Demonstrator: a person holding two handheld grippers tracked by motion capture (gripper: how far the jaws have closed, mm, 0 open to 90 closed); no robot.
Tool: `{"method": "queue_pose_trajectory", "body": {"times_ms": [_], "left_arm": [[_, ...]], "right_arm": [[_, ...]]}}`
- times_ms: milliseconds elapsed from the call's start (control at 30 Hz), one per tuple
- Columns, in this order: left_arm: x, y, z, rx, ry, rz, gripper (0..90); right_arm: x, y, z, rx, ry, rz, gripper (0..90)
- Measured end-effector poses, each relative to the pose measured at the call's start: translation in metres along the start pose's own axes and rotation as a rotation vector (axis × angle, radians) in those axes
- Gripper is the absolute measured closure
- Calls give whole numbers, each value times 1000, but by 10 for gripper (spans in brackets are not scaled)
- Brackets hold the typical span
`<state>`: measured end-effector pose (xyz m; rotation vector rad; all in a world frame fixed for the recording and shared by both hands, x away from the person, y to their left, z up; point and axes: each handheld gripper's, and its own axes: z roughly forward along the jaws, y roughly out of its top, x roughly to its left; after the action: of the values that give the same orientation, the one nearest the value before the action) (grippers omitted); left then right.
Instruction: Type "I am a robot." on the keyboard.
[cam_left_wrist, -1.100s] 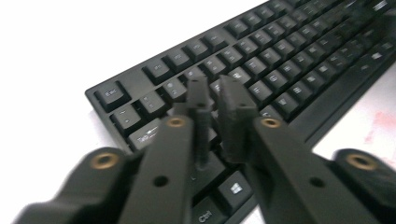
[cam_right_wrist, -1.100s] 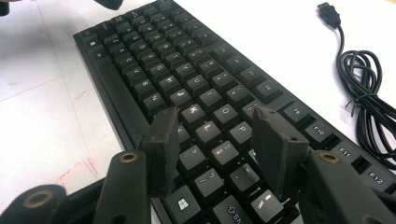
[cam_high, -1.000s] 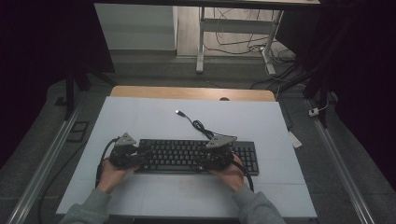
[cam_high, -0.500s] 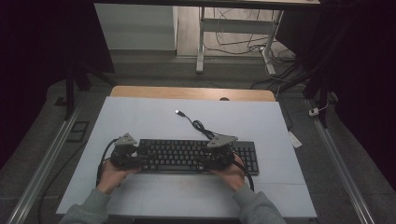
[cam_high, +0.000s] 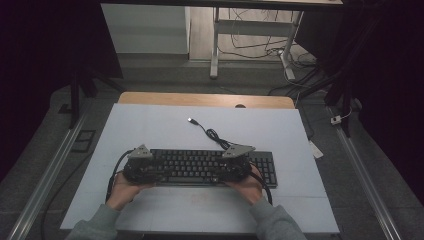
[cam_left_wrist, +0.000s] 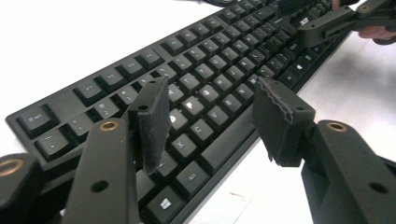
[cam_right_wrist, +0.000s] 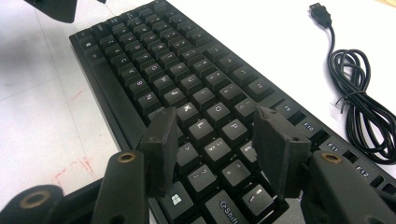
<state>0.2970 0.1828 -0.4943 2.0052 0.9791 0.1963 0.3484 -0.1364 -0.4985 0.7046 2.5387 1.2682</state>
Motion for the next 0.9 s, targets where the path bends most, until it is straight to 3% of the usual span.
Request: {"method": "queue_pose_trajectory", "body": {"times_ms": [533, 900], "left_arm": [[-25, 3, 18, 49, -41, 77, 483], [-36, 1, 31, 89, -37, 136, 589]], "right_arm": [[0, -1, 0, 7, -1, -1, 505], [0, -1, 1, 9, 1, 0, 504]]}}
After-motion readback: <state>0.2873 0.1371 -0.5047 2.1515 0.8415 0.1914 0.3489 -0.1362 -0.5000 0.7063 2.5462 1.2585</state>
